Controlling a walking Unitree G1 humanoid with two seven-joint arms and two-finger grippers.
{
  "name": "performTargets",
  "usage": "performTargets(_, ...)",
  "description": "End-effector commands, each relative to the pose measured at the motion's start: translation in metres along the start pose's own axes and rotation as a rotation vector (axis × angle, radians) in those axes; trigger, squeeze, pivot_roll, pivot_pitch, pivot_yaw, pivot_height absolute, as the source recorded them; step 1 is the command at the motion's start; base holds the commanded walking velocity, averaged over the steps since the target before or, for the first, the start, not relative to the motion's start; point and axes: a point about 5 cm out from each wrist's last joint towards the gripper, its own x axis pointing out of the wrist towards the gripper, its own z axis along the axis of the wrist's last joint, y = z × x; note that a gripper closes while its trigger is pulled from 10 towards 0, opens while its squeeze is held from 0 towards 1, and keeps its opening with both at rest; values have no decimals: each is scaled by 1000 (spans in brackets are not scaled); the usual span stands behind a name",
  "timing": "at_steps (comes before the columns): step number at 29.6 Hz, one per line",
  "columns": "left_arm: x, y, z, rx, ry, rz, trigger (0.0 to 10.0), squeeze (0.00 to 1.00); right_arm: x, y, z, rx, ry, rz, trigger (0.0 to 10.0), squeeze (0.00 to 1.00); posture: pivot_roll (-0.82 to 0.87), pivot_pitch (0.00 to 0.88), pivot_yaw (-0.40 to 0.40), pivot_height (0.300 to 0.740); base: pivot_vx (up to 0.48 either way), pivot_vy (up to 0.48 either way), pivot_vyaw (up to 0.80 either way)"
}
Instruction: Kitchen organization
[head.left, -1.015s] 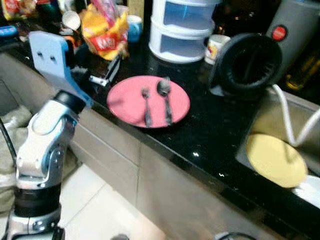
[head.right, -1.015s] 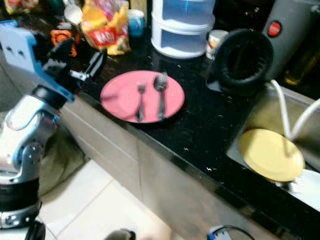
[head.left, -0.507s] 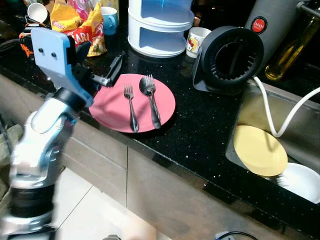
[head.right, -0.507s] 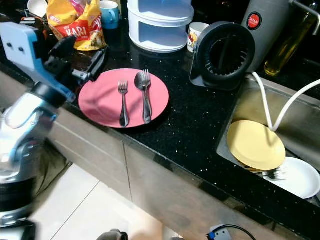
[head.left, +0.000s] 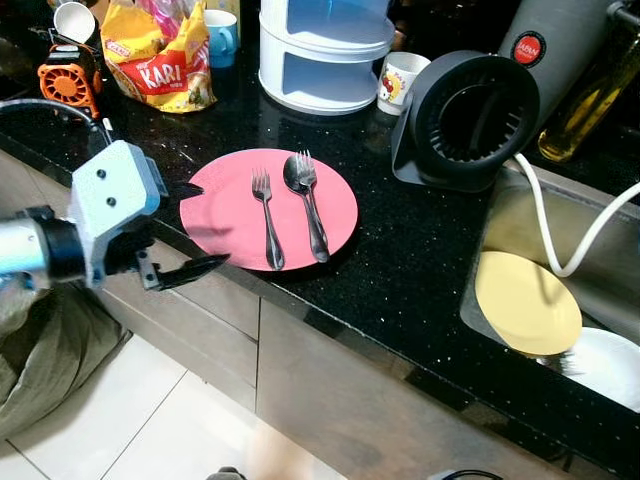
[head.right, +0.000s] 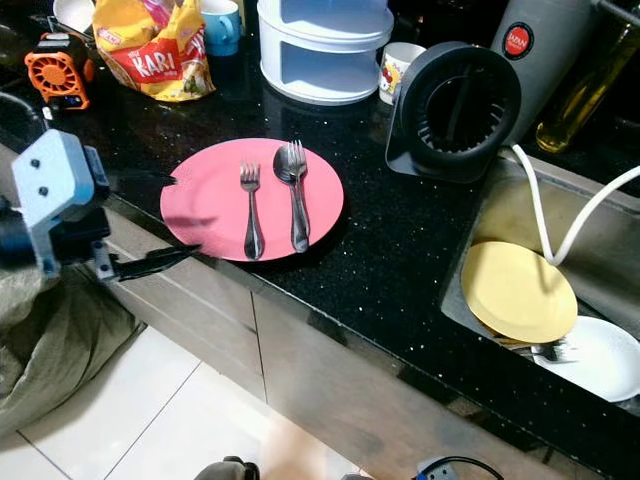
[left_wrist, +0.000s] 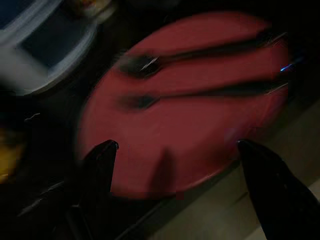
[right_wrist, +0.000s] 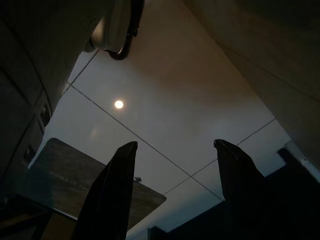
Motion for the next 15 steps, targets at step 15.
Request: performTargets(15, 13, 37, -21, 373, 320, 70, 10000, 0, 0, 2, -8, -9, 32, -11, 10000, 0, 163, 92, -74, 740, 0, 0, 0)
